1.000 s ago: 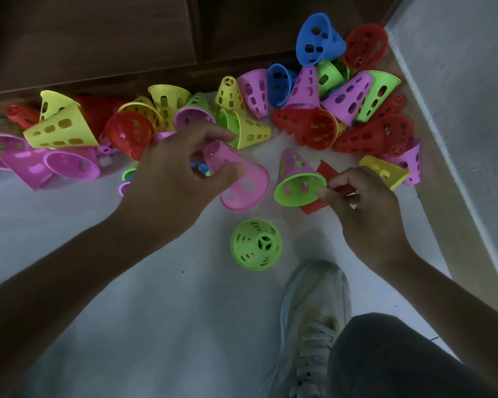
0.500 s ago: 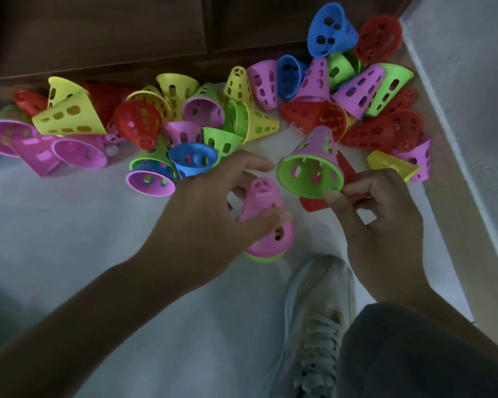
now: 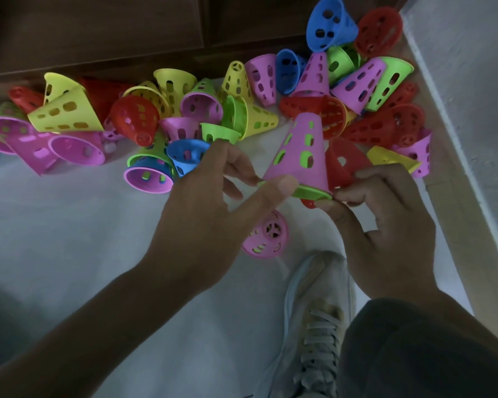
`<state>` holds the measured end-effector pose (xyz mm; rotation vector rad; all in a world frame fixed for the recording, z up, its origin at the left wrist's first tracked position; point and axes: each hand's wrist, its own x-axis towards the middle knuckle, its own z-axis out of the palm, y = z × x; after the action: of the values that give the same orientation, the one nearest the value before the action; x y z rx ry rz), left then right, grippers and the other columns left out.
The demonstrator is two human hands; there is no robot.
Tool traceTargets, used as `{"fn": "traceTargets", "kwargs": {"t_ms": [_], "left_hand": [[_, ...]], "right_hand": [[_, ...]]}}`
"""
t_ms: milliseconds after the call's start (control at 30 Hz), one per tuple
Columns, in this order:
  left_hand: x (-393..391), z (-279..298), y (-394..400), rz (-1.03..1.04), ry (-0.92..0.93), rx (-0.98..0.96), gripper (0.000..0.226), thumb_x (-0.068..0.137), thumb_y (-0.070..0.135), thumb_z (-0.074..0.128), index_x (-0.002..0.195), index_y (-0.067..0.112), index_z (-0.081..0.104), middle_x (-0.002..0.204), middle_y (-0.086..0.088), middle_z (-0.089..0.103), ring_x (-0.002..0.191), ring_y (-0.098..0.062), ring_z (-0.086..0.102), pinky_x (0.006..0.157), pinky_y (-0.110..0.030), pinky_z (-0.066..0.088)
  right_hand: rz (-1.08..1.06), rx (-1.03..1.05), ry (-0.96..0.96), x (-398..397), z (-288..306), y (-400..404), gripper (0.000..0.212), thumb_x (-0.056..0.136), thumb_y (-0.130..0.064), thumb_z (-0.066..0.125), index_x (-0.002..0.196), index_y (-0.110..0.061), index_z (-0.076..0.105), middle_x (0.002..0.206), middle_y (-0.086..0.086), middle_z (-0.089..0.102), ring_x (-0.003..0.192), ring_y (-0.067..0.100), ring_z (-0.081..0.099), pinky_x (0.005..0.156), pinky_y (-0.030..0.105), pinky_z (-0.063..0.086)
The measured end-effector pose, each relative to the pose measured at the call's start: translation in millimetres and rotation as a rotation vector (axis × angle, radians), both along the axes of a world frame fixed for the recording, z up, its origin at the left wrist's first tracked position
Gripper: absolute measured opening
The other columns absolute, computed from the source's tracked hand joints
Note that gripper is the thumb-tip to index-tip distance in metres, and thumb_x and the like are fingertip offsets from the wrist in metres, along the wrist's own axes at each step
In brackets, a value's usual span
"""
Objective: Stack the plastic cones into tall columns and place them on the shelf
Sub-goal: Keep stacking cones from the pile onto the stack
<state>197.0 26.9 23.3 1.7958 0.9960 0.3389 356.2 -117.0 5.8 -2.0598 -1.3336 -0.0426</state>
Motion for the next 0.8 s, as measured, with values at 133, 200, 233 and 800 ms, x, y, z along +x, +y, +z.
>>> {"fn": "traceTargets", "kwargs": {"t_ms": [133, 200, 233, 800], "left_hand": [[5.5, 4.3, 2.7, -0.029, -0.001, -0.076, 0.062, 0.067, 0.084, 0.052, 0.108, 0.039, 0.059, 0.104, 0.027, 0.065, 0.095, 0.006, 0.061, 0.077, -0.021, 0.053], [7.8, 5.9, 1.8, -0.083, -0.024, -0.126, 0.058, 0.070, 0.079, 0.055, 0.106, 0.035, 0.065, 0.101, 0.021, 0.070, 0.096, 0.000, 0.065, 0.083, -0.031, 0.057], [8.7, 6.8, 1.2, -0.102, -0.037, -0.149, 0.055, 0.071, 0.077, 0.057, 0.104, 0.033, 0.067, 0.099, 0.018, 0.072, 0.096, -0.005, 0.067, 0.085, -0.036, 0.058], [-15.6, -27.6, -17.6, -0.075, -0.104, -0.024, 0.045, 0.066, 0.063, 0.073, 0.103, 0.046, 0.053, 0.101, 0.022, 0.068, 0.098, 0.004, 0.065, 0.076, -0.010, 0.054]], "right_hand": [[0.032, -0.003, -0.072, -3.2, 2.2, 0.1, 0.016, 0.089, -0.018, 0.074, 0.088, -0.003, 0.070, 0.100, 0.013, 0.062, 0.097, 0.018, 0.054, 0.088, 0.003, 0.033], [0.053, 0.001, -0.107, -3.2, 4.0, 1.1, 0.014, 0.089, -0.016, 0.074, 0.089, -0.002, 0.072, 0.100, 0.015, 0.063, 0.098, 0.021, 0.055, 0.089, 0.005, 0.033], [0.061, 0.007, -0.116, -3.0, 4.9, 1.6, 0.014, 0.089, -0.016, 0.075, 0.089, -0.002, 0.072, 0.100, 0.015, 0.063, 0.098, 0.021, 0.055, 0.090, 0.006, 0.034], [-0.133, 0.098, 0.560, 4.8, 20.6, 13.0, 0.021, 0.097, -0.025, 0.065, 0.118, -0.021, 0.066, 0.116, 0.001, 0.066, 0.104, 0.016, 0.066, 0.080, 0.022, 0.057]]}}
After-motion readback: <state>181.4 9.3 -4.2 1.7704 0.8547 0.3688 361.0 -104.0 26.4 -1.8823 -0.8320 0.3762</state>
